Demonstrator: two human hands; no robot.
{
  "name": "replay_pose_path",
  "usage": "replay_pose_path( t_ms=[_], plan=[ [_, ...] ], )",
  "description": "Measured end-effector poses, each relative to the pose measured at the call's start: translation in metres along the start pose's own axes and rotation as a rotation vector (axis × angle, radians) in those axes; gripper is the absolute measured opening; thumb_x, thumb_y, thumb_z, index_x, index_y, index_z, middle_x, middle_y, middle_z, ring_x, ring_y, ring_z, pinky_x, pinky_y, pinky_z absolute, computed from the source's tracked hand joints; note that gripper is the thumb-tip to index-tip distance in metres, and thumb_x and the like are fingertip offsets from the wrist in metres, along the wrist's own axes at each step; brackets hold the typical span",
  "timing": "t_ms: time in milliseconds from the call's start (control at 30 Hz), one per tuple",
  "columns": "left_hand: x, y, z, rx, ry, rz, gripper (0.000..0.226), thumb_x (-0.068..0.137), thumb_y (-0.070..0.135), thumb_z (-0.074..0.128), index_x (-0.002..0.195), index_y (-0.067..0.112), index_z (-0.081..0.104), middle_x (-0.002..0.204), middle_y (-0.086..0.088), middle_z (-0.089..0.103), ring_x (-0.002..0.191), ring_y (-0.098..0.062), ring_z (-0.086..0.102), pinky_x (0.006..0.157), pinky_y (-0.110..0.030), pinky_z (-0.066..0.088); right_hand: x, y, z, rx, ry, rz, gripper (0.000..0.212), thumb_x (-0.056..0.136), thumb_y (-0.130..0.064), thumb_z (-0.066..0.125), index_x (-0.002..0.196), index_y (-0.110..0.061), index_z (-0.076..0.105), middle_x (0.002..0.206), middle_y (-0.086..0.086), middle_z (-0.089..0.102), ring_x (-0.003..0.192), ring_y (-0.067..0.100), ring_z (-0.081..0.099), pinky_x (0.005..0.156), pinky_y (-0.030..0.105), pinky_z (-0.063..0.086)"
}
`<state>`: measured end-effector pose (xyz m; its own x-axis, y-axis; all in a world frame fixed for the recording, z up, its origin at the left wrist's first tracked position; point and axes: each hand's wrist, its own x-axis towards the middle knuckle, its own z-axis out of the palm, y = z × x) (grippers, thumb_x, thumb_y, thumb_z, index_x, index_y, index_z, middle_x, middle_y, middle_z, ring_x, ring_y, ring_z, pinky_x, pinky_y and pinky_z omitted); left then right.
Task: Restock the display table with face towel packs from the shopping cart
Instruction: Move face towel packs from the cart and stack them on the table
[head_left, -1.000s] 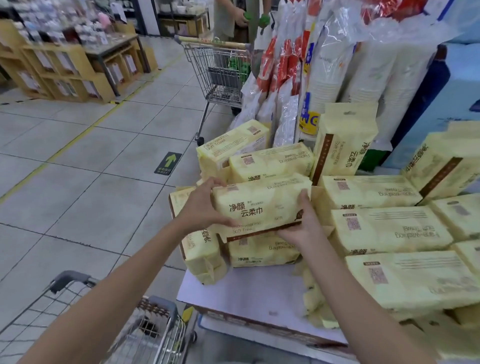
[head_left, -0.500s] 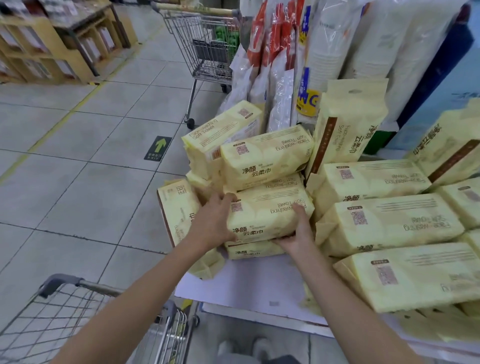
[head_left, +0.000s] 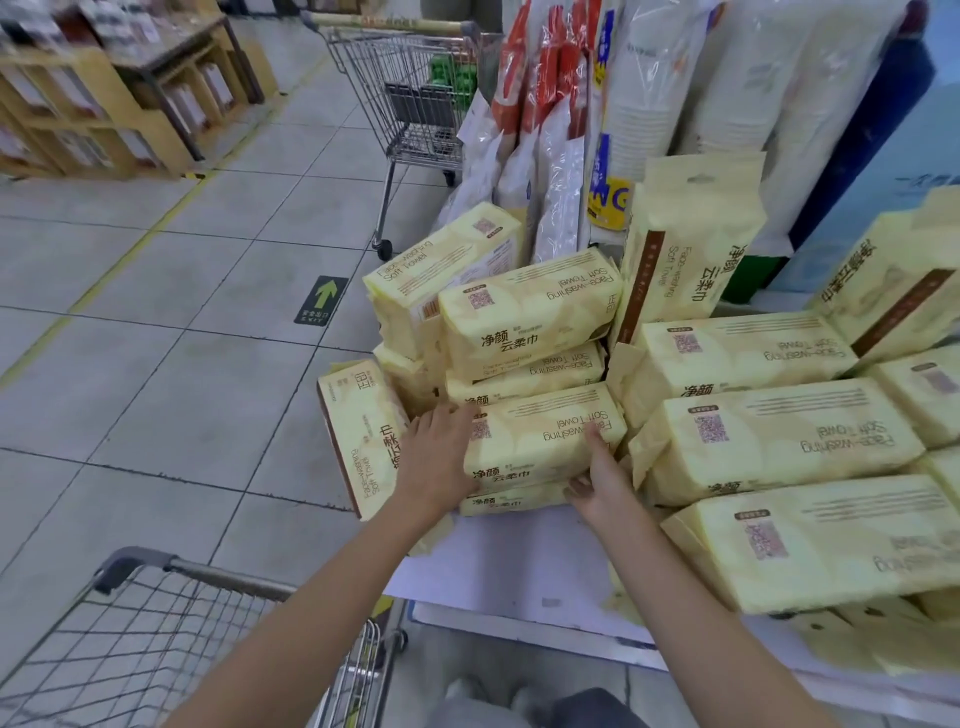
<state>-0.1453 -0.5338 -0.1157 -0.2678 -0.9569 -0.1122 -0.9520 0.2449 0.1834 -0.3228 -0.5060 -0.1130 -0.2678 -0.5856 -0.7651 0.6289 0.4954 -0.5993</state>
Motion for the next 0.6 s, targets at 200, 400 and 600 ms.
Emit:
replay_pose_path(
  t_ms=[200,400,600],
  plan=[
    [-0.040,0.014,-0.009,-0.180,0.074,-0.052,0.075,0.086,0.045,0.062,0.147,0.020,0.026,0.157,-0.004,0.021,0.145,-0.023,0.018,0.118,-0.035,0.014,-0.026,0.031,-0.012,-0.172,-0.101,-0.045,0.039,0.094,-0.033,0.055,0.129,-0.018,0.049,0.117,-0.001,0.058,0.101,0.016,0.053,0.079,0.029,0.042],
    [-0.138,0.037,-0.004,-0.604,0.225,-0.249,0.040,0.093,0.037,0.056,0.131,0.025,0.053,0.123,0.009,0.060,0.109,-0.010,0.054,0.080,-0.017,0.035,-0.043,0.070,-0.045,-0.795,-0.388,-0.378,0.025,0.098,-0.033,0.044,0.119,-0.022,0.053,0.117,-0.005,0.055,0.117,0.018,0.050,0.089,0.030,0.039],
    [-0.229,0.050,0.052,-0.834,0.319,-0.648,0.025,0.086,0.047,0.060,0.110,0.041,0.058,0.107,0.029,0.058,0.099,0.005,0.057,0.083,-0.005,0.040,-0.051,0.096,-0.075,-1.247,-0.733,-0.499,0.034,0.096,-0.020,0.051,0.128,-0.012,0.049,0.116,0.002,0.057,0.097,0.012,0.054,0.075,0.013,0.039]
  ],
)
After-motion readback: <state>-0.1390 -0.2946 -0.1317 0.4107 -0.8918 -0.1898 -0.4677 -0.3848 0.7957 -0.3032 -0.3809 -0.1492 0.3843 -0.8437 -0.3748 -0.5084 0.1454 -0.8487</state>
